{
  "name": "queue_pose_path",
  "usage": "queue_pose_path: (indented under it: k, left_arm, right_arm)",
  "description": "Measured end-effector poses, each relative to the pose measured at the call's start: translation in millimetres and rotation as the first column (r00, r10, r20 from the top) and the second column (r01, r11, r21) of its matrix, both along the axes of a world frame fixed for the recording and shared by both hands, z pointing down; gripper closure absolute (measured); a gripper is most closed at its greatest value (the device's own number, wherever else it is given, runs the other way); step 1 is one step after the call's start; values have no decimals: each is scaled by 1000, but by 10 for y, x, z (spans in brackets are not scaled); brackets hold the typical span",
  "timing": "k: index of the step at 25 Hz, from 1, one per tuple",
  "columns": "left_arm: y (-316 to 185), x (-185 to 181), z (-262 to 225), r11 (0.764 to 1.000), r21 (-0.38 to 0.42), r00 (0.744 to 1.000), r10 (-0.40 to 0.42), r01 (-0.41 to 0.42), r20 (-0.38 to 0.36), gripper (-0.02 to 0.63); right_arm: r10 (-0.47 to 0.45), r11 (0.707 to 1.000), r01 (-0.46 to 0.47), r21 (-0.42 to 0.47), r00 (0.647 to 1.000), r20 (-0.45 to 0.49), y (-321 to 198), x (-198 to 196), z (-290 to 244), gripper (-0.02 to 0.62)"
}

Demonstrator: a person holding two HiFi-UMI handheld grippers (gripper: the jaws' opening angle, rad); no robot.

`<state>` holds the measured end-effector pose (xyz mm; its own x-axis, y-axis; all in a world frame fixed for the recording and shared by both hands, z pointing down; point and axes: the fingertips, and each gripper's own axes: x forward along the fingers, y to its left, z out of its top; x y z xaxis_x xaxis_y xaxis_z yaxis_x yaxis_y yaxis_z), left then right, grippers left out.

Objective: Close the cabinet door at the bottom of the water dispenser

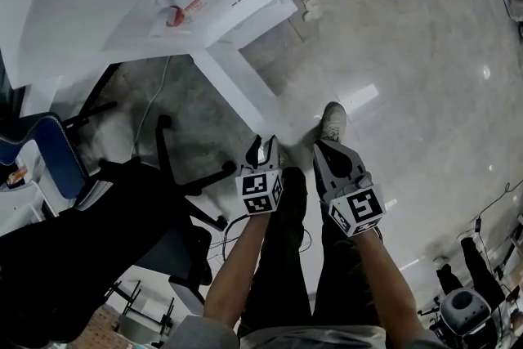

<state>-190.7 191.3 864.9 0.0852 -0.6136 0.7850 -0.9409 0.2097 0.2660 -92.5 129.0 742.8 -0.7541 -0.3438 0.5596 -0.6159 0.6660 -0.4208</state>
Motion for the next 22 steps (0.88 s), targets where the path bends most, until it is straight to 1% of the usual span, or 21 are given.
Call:
queue_pose_path:
  k: [9,14,18,22]
  left_arm:
    - [-356,235,10,998,-29,998,-60,59,-15,474]
    - [-624,366,12,992,-45,992,-120,119,-29,476]
    - [-814,443,5,983,-65,984,-175,172,-42,477]
    - [-1045,492,5,982,-76,983,-178,175,-43,485]
  right_arm:
    - [29,999,-29,-14,1000,8,-345,280,22,588]
    - [29,999,-29,-13,1000,12,-596,456,8,588]
    - [22,1000,-22,0,1000,14,-814,576,-33,588]
    - [50,999,-50,10,999,7,-1067,722,-31,588]
